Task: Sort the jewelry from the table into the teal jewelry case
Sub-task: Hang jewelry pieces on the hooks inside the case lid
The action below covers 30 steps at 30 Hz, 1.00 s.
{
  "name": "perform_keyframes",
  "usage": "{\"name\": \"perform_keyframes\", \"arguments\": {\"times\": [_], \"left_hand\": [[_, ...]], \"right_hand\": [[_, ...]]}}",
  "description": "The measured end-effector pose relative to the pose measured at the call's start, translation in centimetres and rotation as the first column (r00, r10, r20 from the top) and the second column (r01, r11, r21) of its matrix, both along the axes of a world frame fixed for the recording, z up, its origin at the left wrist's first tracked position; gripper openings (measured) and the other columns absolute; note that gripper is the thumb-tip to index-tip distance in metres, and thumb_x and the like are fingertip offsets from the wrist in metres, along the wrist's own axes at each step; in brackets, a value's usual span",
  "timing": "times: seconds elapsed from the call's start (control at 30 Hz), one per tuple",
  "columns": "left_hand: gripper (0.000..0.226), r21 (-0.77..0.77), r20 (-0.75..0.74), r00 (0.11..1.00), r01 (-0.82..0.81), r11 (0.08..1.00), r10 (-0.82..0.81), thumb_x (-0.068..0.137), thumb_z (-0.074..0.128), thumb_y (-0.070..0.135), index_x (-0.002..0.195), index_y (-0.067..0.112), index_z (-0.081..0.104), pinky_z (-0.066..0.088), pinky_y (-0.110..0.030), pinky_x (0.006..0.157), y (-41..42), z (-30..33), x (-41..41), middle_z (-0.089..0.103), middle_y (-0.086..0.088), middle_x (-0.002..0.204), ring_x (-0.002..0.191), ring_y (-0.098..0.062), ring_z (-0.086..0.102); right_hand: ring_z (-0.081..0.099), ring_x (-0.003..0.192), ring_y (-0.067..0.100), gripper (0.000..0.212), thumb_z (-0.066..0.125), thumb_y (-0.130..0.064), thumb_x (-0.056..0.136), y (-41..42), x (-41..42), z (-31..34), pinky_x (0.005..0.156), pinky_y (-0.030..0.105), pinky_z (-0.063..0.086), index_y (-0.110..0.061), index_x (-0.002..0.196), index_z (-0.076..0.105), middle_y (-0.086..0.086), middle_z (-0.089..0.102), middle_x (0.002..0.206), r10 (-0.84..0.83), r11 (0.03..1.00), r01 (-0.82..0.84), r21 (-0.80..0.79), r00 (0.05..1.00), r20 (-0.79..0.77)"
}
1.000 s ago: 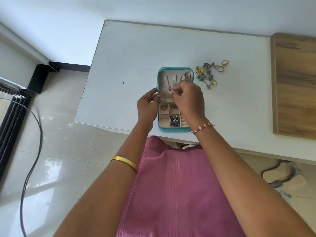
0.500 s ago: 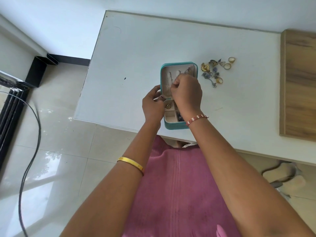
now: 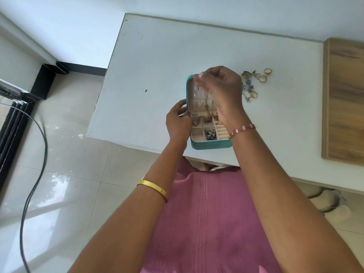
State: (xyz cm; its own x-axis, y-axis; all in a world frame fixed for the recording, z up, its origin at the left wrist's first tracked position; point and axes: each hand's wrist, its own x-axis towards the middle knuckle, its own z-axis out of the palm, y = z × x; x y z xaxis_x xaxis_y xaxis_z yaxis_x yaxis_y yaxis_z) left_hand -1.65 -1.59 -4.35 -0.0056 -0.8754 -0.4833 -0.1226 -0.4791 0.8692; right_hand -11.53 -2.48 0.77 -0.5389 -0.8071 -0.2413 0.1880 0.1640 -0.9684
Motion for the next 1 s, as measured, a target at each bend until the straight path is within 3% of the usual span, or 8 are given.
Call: {"name": "perform_keyframes", "arguments": {"times": [0.07, 0.13, 0.37, 0.5, 0.57, 0.73, 0.87, 1.0], "left_hand": [[0.039, -0.001, 0.013, 1.0, -0.001, 1.0, 0.001, 0.087, 0.05, -0.005, 0.119, 0.014, 0.061, 0.05, -0.01, 0.056, -0.1, -0.1, -0.1, 0.068, -0.005, 0.102, 0.077, -0.011, 0.062], [0.039, -0.011, 0.033, 0.999, 0.007, 1.0, -0.007, 0.087, 0.049, -0.004, 0.119, 0.014, 0.061, 0.049, -0.008, 0.055, -0.1, -0.1, -0.1, 0.067, -0.004, 0.101, 0.076, -0.009, 0.061], [0.039, -0.05, 0.14, 0.988, 0.078, 0.996, -0.07, 0.088, 0.05, 0.002, 0.123, 0.016, 0.06, 0.051, -0.023, 0.075, -0.5, -0.2, 0.2, 0.068, -0.006, 0.108, 0.092, -0.016, 0.062], [0.037, -0.046, 0.174, 0.98, 0.104, 0.994, -0.095, 0.089, 0.048, 0.002, 0.12, 0.016, 0.061, 0.053, -0.032, 0.083, -0.7, -0.2, 0.3, 0.069, -0.007, 0.106, 0.09, -0.017, 0.062], [0.036, -0.045, 0.176, 0.98, 0.106, 0.993, -0.096, 0.089, 0.049, 0.002, 0.119, 0.016, 0.062, 0.053, -0.031, 0.081, -0.7, -0.2, 0.3, 0.069, -0.006, 0.106, 0.091, -0.016, 0.062], [0.032, -0.065, 0.224, 0.967, 0.138, 0.988, -0.121, 0.09, 0.053, 0.009, 0.121, 0.015, 0.061, 0.048, -0.03, 0.089, -0.8, -0.3, 0.3, 0.069, -0.005, 0.105, 0.092, -0.014, 0.061], [0.032, -0.056, 0.263, 0.951, 0.181, 0.982, -0.161, 0.092, 0.052, 0.011, 0.122, 0.015, 0.06, 0.048, -0.031, 0.091, -0.9, -0.2, 0.3, 0.068, -0.004, 0.105, 0.1, -0.017, 0.062], [0.031, -0.066, 0.271, 0.949, 0.185, 0.981, -0.161, 0.092, 0.051, 0.01, 0.12, 0.014, 0.062, 0.045, -0.024, 0.081, -0.9, -0.1, 0.2, 0.069, -0.005, 0.102, 0.089, -0.014, 0.06]], "right_hand": [[0.067, 0.07, 0.025, 0.016, 0.057, 0.007, 0.082, 0.3, -0.2, 0.8, 0.08, 0.036, 0.057, -0.003, 0.07, 0.059, 0.013, 0.067, 0.067, 0.038, 0.996, -0.017, -0.084, 0.968, 0.249], [0.067, 0.069, 0.025, 0.018, 0.052, 0.007, 0.085, 0.5, -0.6, 1.4, 0.079, 0.035, 0.056, -0.003, 0.071, 0.057, 0.014, 0.068, 0.067, 0.094, 0.988, -0.037, -0.149, 0.913, 0.396], [0.067, 0.067, 0.027, 0.018, 0.046, -0.001, 0.09, 0.9, -1.5, 3.5, 0.073, 0.035, 0.058, -0.006, 0.074, 0.052, 0.016, 0.068, 0.068, 0.176, 0.973, -0.051, -0.226, 0.798, 0.576], [0.062, 0.057, 0.024, 0.02, 0.042, -0.003, 0.092, 0.6, -1.6, 4.5, 0.077, 0.04, 0.056, -0.006, 0.073, 0.049, 0.012, 0.063, 0.058, 0.203, 0.963, -0.041, -0.265, 0.755, 0.624], [0.054, 0.049, 0.02, 0.022, 0.04, -0.005, 0.092, 0.6, -1.8, 4.9, 0.068, 0.035, 0.057, -0.007, 0.072, 0.046, 0.008, 0.055, 0.052, 0.23, 0.956, -0.04, -0.291, 0.719, 0.656], [0.033, 0.04, 0.013, 0.016, 0.037, -0.008, 0.082, 0.7, -2.1, 5.6, 0.049, 0.023, 0.041, -0.011, 0.066, 0.038, 0.001, 0.037, 0.046, 0.327, 0.93, -0.111, -0.349, 0.683, 0.654], [0.028, 0.039, 0.013, 0.021, 0.033, -0.008, 0.085, 0.4, -2.5, 5.7, 0.047, 0.022, 0.037, -0.014, 0.065, 0.033, 0.0, 0.033, 0.044, 0.298, 0.947, -0.143, -0.288, 0.726, 0.62], [0.021, 0.039, 0.012, 0.024, 0.044, -0.01, 0.087, 0.9, -3.1, 5.8, 0.043, 0.018, 0.029, -0.013, 0.063, 0.045, -0.002, 0.03, 0.042, 0.146, 0.989, -0.144, -0.038, 0.898, 0.415]]}}
